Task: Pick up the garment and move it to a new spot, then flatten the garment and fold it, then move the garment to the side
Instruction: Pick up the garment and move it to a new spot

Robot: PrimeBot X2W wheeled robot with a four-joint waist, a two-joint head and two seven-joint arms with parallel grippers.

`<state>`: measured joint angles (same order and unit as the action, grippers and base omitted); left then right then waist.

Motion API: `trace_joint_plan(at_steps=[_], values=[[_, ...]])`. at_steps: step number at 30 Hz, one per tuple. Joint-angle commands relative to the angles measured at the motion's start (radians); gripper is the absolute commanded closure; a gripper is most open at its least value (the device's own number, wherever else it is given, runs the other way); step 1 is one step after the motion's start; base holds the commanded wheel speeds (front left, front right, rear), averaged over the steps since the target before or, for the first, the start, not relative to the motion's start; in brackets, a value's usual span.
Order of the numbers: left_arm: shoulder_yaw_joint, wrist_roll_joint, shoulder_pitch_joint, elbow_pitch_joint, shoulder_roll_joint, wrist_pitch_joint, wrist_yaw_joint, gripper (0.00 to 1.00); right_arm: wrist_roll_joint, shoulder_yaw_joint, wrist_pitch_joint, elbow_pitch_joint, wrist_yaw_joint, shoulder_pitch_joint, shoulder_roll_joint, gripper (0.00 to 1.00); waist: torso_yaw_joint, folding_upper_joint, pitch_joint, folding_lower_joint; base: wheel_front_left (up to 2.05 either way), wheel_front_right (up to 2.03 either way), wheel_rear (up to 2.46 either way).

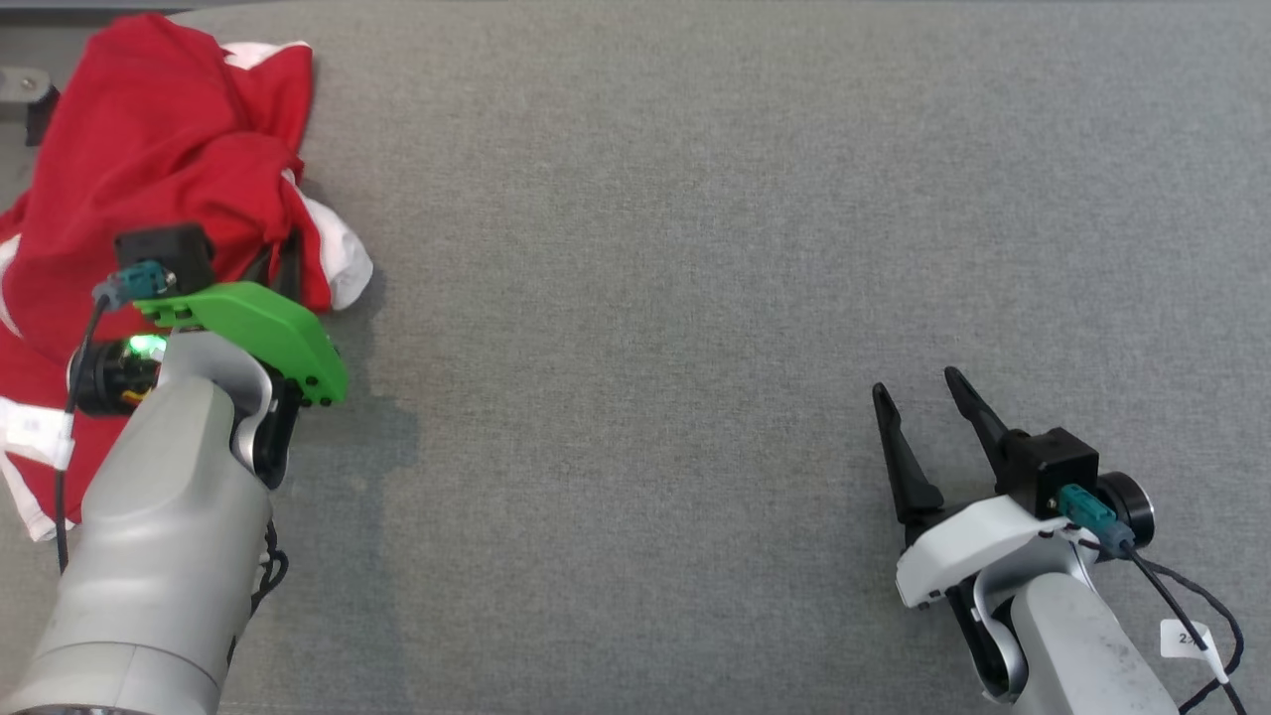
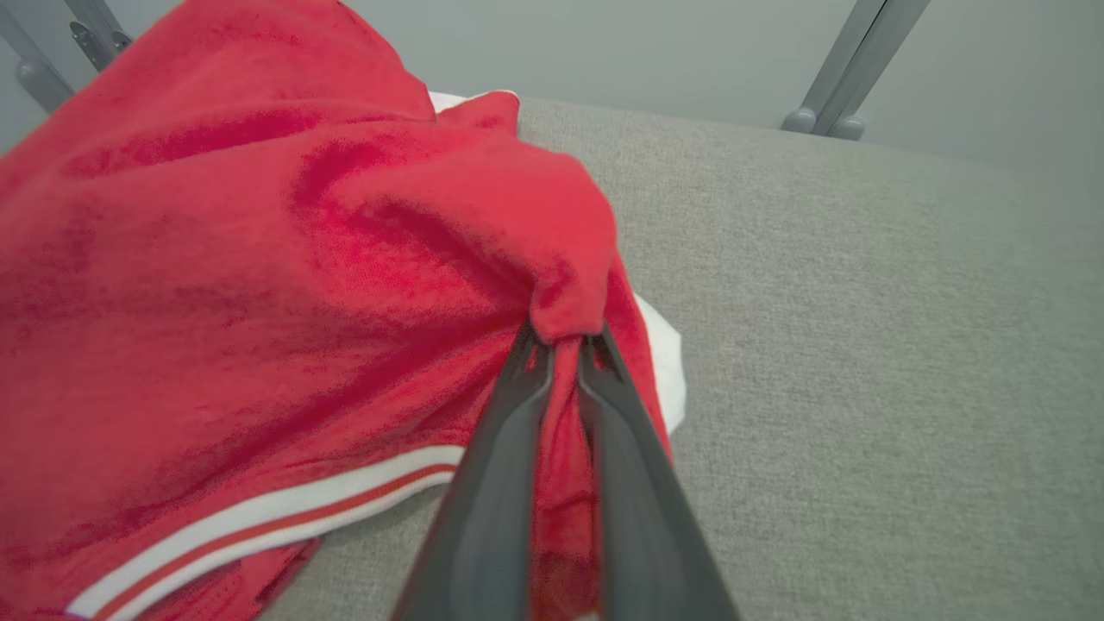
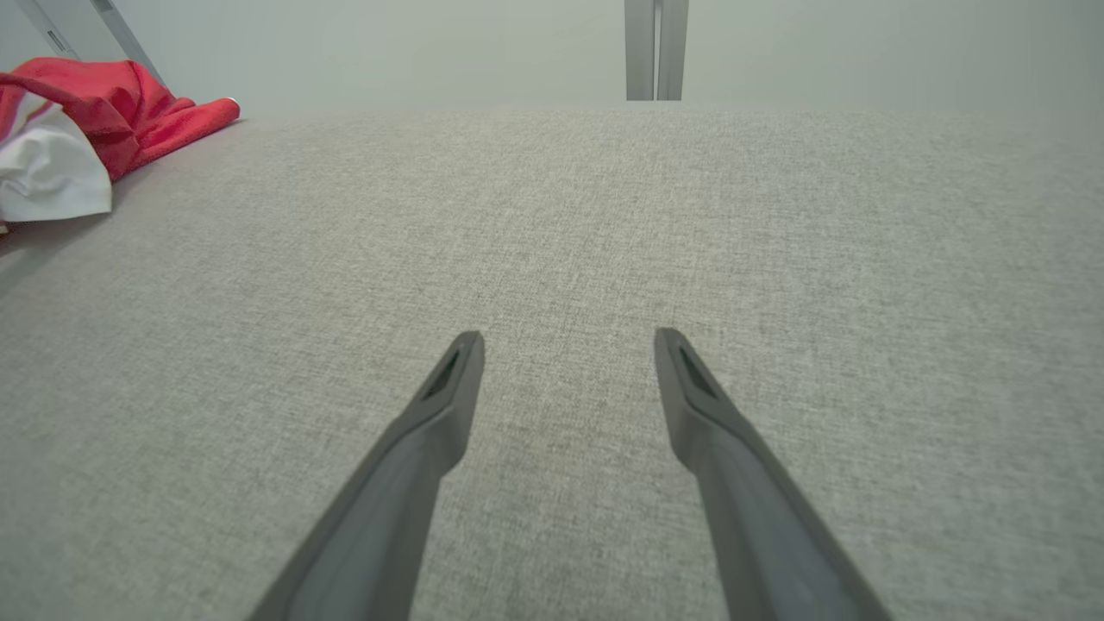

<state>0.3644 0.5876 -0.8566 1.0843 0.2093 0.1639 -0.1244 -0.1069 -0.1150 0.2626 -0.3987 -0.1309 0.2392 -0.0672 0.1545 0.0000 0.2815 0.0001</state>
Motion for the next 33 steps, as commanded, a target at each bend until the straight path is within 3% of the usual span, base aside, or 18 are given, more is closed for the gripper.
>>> trace_joint_plan(at_steps=[1,10,18,25,29,33], values=[[0.008,-0.010,-0.021,-0.020,0.014,0.003,-0.005,1.00,-0.007,0.000,0.003,-0.003,0.000,-0.019,0.004,0.00,0.034,0.0000,-0.079,-0.0001,0.00,0.00,0.00],[0.040,0.025,-0.051,-0.308,0.054,-0.099,-0.007,1.00,-0.047,-0.004,0.003,-0.003,0.000,-0.078,0.012,0.00,-0.003,0.0000,-0.196,-0.0001,0.00,0.00,0.00],[0.065,0.212,0.074,-0.795,0.070,-0.332,-0.007,1.00,-0.067,0.017,0.003,0.003,0.000,-0.123,0.015,0.00,-0.065,0.0000,-0.243,-0.0001,0.00,0.00,0.00],[0.011,0.396,0.199,-1.182,0.053,-0.471,0.082,1.00,-0.083,0.029,0.003,0.019,0.000,-0.122,0.016,0.00,-0.122,0.0000,-0.222,-0.0001,0.00,0.00,0.00],[0.002,0.428,0.239,-1.298,0.044,-0.496,0.138,1.00,-0.089,0.040,0.003,0.028,0.000,-0.104,0.016,0.00,-0.152,0.0000,-0.195,-0.0001,0.00,0.00,0.00],[-0.011,0.407,0.249,-1.324,0.037,-0.479,0.179,1.00,-0.108,0.036,0.003,0.034,0.000,-0.090,0.016,0.00,-0.185,0.0000,-0.170,-0.0001,0.00,0.00,0.00]])
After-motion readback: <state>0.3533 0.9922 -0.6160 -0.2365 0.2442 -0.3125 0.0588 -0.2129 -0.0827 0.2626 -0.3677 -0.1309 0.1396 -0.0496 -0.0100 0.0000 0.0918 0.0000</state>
